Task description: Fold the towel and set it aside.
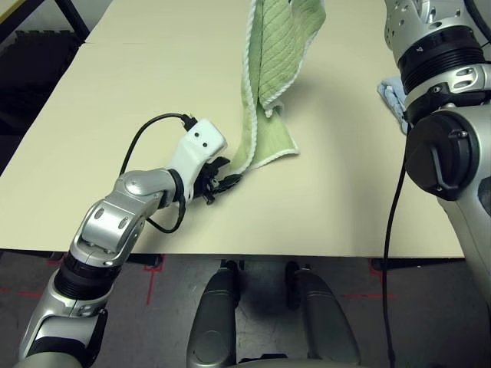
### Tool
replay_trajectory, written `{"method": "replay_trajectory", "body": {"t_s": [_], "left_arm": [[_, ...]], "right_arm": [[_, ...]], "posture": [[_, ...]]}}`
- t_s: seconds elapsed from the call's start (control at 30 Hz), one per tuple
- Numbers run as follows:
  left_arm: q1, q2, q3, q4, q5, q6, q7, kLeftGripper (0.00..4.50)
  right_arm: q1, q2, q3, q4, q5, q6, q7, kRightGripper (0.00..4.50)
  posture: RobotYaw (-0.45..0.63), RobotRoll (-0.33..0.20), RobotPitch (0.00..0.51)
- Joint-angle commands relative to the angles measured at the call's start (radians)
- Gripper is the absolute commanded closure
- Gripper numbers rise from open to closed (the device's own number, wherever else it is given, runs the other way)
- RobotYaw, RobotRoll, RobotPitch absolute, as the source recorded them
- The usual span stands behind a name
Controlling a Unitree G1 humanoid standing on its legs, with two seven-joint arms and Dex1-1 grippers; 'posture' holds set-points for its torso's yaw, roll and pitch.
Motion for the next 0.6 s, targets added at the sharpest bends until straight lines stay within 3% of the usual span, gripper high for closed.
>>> {"method": "replay_trajectory", "body": {"t_s": [0.03,0.37,0.6], "left_arm": [[0.011,0.011,0.005,-0.017,-0.006,0.015,-0.003,4.48],[-0.078,-0.003,0.110,0.092,-0.012,0.008,0.027,4.48],[-0.174,0.119,0.152,0.274,0.027,-0.099,-0.037,4.48]], "right_arm": [[-0.018,-0.012,-0.009,-0.004,-0.002,-0.010,-0.001,4.50],[0.043,-0.065,-0.005,-0.017,-0.013,0.003,0.004,4.50],[0.217,-0.159,-0.001,-0.100,-0.011,0.053,0.039,4.50]], "posture": [[0.09,0.000,0.287],[0.08,0.000,0.278],[0.06,0.000,0.277]]}}
